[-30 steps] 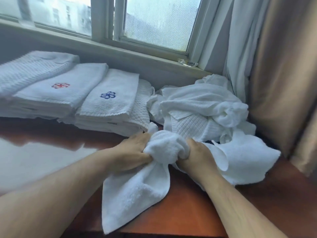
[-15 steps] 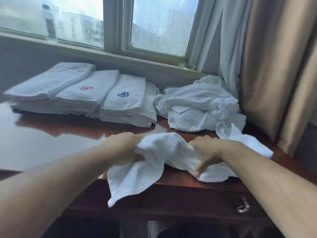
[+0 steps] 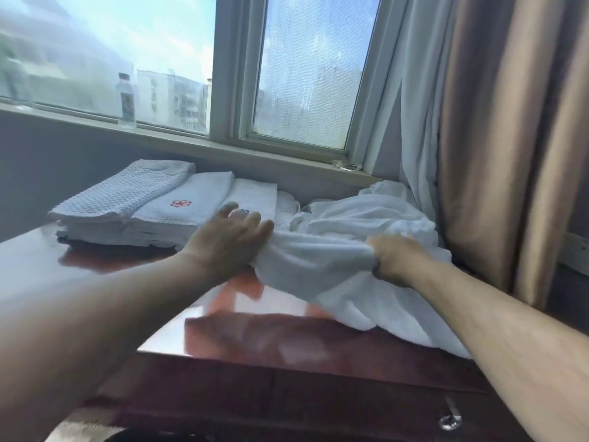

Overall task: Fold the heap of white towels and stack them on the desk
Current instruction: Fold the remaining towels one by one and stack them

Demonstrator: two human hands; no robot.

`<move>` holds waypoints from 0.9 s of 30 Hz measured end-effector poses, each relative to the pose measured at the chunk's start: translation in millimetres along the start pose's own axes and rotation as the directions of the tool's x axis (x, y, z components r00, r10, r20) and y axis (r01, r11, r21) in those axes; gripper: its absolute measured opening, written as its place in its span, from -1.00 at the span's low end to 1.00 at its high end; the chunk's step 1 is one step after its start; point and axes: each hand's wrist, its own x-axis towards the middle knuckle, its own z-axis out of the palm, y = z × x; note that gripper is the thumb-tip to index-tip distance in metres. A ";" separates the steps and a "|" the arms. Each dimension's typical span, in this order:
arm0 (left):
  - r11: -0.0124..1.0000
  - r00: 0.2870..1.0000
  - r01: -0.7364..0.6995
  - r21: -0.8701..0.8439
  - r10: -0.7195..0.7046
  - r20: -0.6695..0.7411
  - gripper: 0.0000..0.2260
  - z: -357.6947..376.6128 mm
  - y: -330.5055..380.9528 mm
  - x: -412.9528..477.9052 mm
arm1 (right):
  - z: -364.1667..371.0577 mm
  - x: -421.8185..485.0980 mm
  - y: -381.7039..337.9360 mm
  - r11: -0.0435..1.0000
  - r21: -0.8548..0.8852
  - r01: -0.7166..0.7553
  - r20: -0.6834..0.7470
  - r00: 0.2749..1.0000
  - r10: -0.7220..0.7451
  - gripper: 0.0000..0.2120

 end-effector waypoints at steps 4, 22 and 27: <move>0.957 0.954 0.207 0.203 -0.151 -0.259 -0.64 -24.0 -14.3 15.5 | -24.2 3.5 1.1 0.952 -0.207 -0.225 -0.785 0.619 -0.024 -0.82; 0.627 0.781 0.447 -0.638 0.074 0.620 -0.32 67.7 11.1 -52.9 | 58.1 -12.6 -78.0 0.753 0.658 0.005 0.180 0.970 -0.163 -0.63; 0.620 0.753 0.500 -0.605 0.033 0.657 0.08 98.7 10.4 -74.3 | 86.9 -28.3 -73.2 0.903 0.428 -0.031 0.499 0.841 -0.208 0.27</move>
